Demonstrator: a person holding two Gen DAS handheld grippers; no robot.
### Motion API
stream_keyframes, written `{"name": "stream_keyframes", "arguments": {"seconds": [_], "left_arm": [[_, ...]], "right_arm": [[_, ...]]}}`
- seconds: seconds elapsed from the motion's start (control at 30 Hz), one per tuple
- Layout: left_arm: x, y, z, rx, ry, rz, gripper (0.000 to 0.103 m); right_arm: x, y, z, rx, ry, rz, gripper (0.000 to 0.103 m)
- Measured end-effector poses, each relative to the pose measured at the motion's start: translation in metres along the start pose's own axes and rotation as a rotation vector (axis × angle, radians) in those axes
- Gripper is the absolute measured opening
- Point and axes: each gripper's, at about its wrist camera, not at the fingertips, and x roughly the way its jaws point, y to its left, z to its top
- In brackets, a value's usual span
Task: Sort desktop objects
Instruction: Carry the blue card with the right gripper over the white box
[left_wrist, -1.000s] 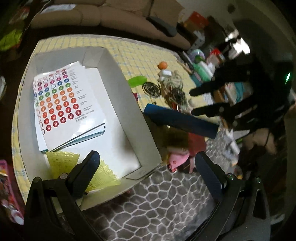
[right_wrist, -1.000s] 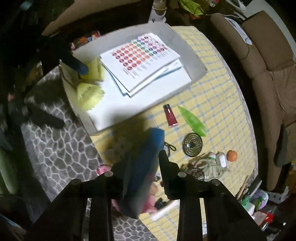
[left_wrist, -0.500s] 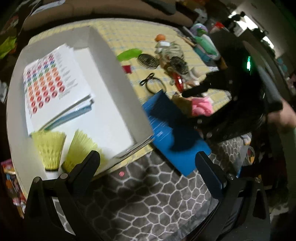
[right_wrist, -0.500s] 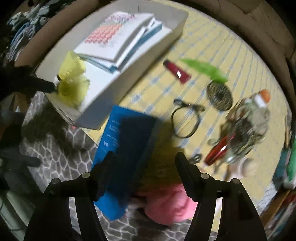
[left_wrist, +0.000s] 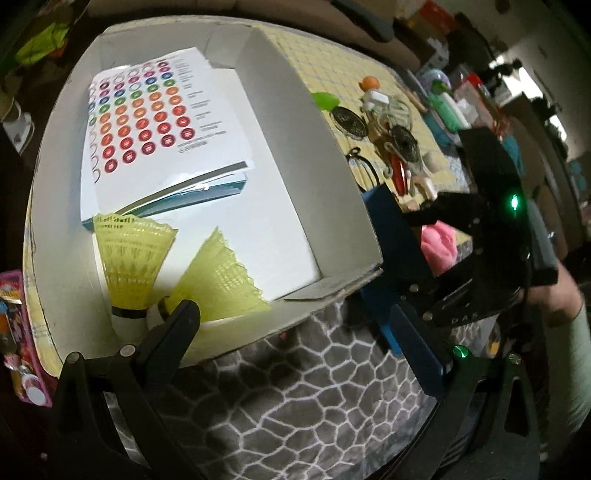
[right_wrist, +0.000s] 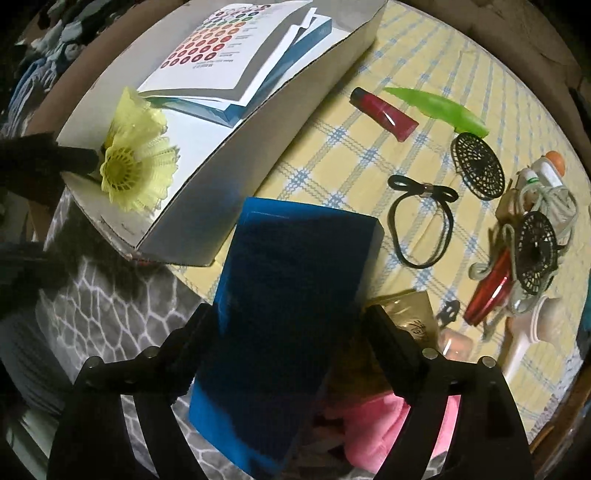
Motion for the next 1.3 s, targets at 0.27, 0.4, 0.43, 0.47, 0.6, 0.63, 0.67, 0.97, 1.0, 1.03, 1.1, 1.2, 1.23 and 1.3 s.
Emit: {"name": "stream_keyframes", "arguments": {"seconds": [0.27,0.4,0.43,0.47,0.6,0.63,0.67,0.97,1.0,1.03,1.1,1.2,1.23,1.3], "left_arm": [[-0.006,0.015,0.015,-0.073,-0.002,-0.019,0.099],[-0.010,0.017,0.020,-0.082,-0.014,-0.017,0.099],[-0.011,0.018,0.021,-0.084,-0.015,-0.016,0.099],[-0.012,0.019,0.021,-0.085,-0.014,-0.015,0.099],[-0.012,0.021,0.021,-0.089,-0.014,-0.018,0.099],[-0.013,0.022,0.021,-0.091,-0.012,-0.022,0.099],[-0.012,0.022,0.021,-0.093,-0.008,-0.025,0.099],[-0.010,0.017,0.018,-0.074,0.006,0.001,0.099],[-0.011,0.017,0.018,-0.072,0.006,0.005,0.099],[-0.012,0.017,0.018,-0.072,0.005,0.006,0.099],[-0.015,0.018,0.019,-0.077,-0.001,0.005,0.099],[-0.016,0.019,0.019,-0.079,-0.001,0.006,0.099],[-0.017,0.019,0.019,-0.078,0.001,0.007,0.099],[-0.018,0.018,0.017,-0.076,0.001,0.006,0.099]], "right_arm": [[-0.017,-0.013,0.011,0.050,0.021,0.084,0.053],[-0.031,-0.016,0.018,0.047,0.009,0.092,0.040],[-0.033,-0.013,0.020,0.038,0.017,0.082,0.040],[-0.032,-0.014,0.023,0.036,0.022,0.080,0.040],[-0.030,-0.010,0.026,0.042,0.035,0.082,0.043],[-0.026,-0.008,0.027,0.049,0.043,0.098,0.043],[-0.021,-0.004,0.024,0.051,0.053,0.107,0.044],[0.008,0.006,0.023,0.006,0.132,0.113,0.041],[0.007,0.006,0.023,0.010,0.126,0.131,0.028],[0.005,0.006,0.023,0.007,0.120,0.125,0.028],[0.000,0.007,0.023,-0.010,0.106,0.089,0.027],[-0.010,0.003,0.021,0.004,0.090,0.092,0.026],[-0.016,0.000,0.021,0.008,0.081,0.091,0.026],[-0.030,-0.005,0.020,0.021,0.061,0.101,0.025]]}}
